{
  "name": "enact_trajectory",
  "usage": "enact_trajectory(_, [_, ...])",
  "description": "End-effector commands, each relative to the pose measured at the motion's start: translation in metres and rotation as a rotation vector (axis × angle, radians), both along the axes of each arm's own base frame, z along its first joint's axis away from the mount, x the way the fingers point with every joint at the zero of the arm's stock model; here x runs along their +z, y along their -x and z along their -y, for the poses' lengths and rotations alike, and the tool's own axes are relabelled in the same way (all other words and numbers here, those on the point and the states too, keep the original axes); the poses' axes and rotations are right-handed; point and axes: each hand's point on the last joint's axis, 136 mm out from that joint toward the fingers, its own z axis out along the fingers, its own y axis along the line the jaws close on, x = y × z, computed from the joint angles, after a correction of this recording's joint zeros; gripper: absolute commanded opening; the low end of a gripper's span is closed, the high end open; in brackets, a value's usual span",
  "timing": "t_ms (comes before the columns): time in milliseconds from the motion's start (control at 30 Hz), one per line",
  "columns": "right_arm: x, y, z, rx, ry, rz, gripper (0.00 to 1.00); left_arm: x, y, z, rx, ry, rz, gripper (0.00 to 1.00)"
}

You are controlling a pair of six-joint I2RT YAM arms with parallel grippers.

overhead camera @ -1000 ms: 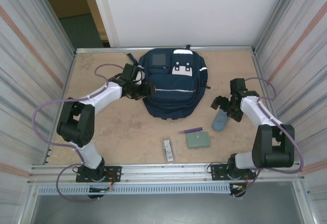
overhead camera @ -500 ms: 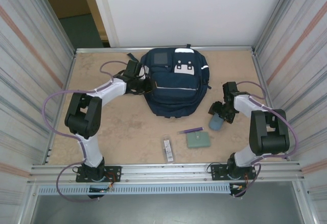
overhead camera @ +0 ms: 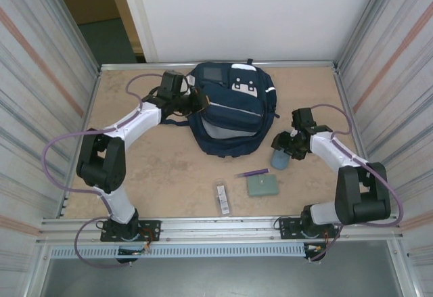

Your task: Pack the student bag

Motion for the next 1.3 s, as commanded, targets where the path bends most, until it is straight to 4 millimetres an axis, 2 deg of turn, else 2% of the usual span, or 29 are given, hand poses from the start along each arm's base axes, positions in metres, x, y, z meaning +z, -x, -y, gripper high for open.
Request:
enact_trajectory(0, [0.035,-0.003,-0.025,0.000,-0.116,0.048,0.58,0.084,-0.006,0.020,-0.016,0.171,0.167,0.00])
enact_trajectory(100, [0.060,-0.001,-0.053,0.022,-0.236,0.077,0.57,0.098,-0.009,0.020,0.033,0.204,0.179,0.00])
enact_trajectory(200, [0.074,0.001,-0.076,0.045,-0.331,0.081,0.56,0.112,-0.012,0.020,0.064,0.248,0.192,0.00])
enact_trajectory(300, [0.082,-0.001,-0.097,0.063,-0.408,0.053,0.56,0.124,-0.011,0.019,0.077,0.254,0.228,0.00])
enact_trajectory(467, [0.094,-0.018,-0.120,0.007,-0.511,0.035,0.58,0.124,-0.004,0.026,0.077,0.278,0.209,0.00])
enact_trajectory(600, [0.090,-0.026,-0.135,-0.113,-0.603,-0.008,0.57,0.124,0.002,0.035,0.080,0.308,0.197,0.00])
enact_trajectory(733, [0.076,-0.024,-0.135,-0.266,-0.632,-0.043,0.56,0.127,0.005,0.031,0.102,0.312,0.217,0.00])
enact_trajectory(867, [0.067,-0.018,-0.115,-0.357,-0.573,-0.043,0.57,0.125,0.007,0.019,0.149,0.280,0.234,0.00])
enact_trajectory(933, [0.064,-0.013,-0.111,-0.379,-0.581,-0.055,0.56,0.125,0.010,0.017,0.160,0.298,0.230,0.00])
enact_trajectory(1100, [0.064,0.001,-0.128,-0.335,-0.603,-0.099,0.56,0.128,0.010,0.014,0.185,0.320,0.227,0.00])
enact_trajectory(1267, [0.051,0.016,-0.142,-0.332,-0.591,-0.117,0.56,0.127,0.012,0.010,0.220,0.338,0.224,0.00])
